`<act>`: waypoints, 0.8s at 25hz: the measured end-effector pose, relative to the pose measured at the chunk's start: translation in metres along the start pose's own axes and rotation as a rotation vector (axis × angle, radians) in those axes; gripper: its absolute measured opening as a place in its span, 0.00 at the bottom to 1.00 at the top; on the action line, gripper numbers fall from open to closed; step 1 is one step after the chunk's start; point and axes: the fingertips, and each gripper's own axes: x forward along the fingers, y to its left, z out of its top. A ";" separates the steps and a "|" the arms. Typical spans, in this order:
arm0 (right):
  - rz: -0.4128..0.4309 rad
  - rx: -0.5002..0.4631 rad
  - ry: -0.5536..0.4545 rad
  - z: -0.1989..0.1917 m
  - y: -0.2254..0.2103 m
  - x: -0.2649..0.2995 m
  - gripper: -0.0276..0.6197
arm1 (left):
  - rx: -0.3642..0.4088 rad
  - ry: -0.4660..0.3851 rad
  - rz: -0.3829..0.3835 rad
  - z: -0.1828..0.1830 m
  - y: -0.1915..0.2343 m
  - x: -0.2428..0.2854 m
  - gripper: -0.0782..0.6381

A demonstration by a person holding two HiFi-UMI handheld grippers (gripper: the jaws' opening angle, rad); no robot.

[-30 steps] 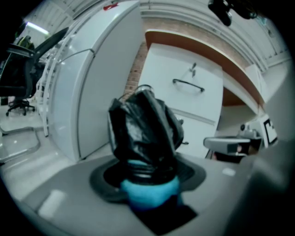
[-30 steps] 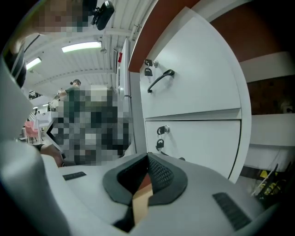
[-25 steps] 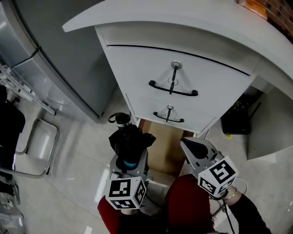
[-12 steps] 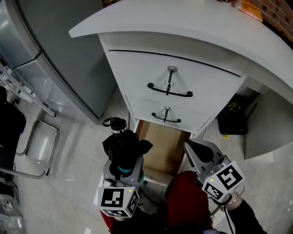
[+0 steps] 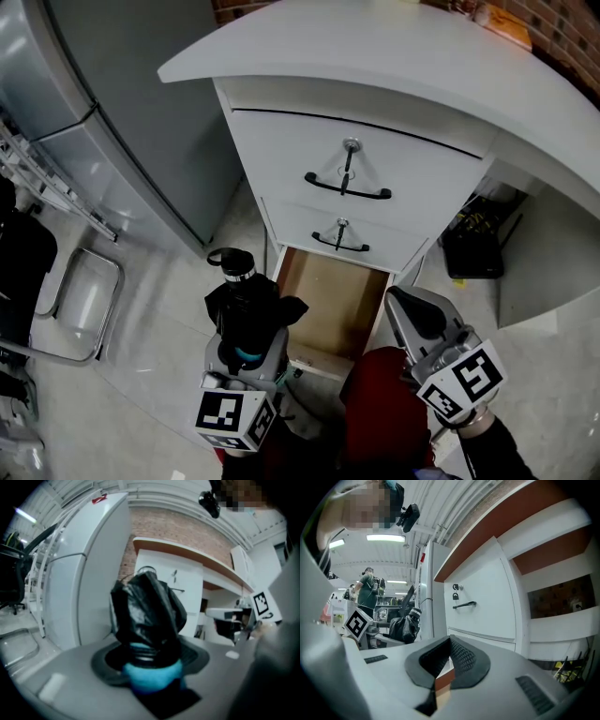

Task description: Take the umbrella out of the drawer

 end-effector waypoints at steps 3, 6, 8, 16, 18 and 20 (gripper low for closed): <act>-0.002 0.002 -0.012 0.004 0.000 -0.004 0.04 | 0.012 -0.002 -0.008 0.002 -0.001 -0.004 0.45; -0.012 0.000 -0.019 0.006 0.000 -0.007 0.04 | 0.025 -0.003 -0.021 0.004 0.000 -0.006 0.45; -0.016 0.000 -0.024 0.006 0.000 -0.008 0.04 | 0.033 -0.009 -0.023 0.006 0.000 -0.005 0.45; -0.011 0.005 -0.033 0.008 0.010 -0.014 0.04 | 0.049 -0.012 -0.050 0.007 -0.003 -0.013 0.45; -0.003 0.003 -0.028 0.008 0.014 -0.016 0.04 | 0.054 -0.010 -0.057 0.006 -0.003 -0.016 0.45; 0.004 -0.003 -0.023 0.008 0.016 -0.018 0.04 | 0.057 -0.010 -0.063 0.006 -0.004 -0.019 0.45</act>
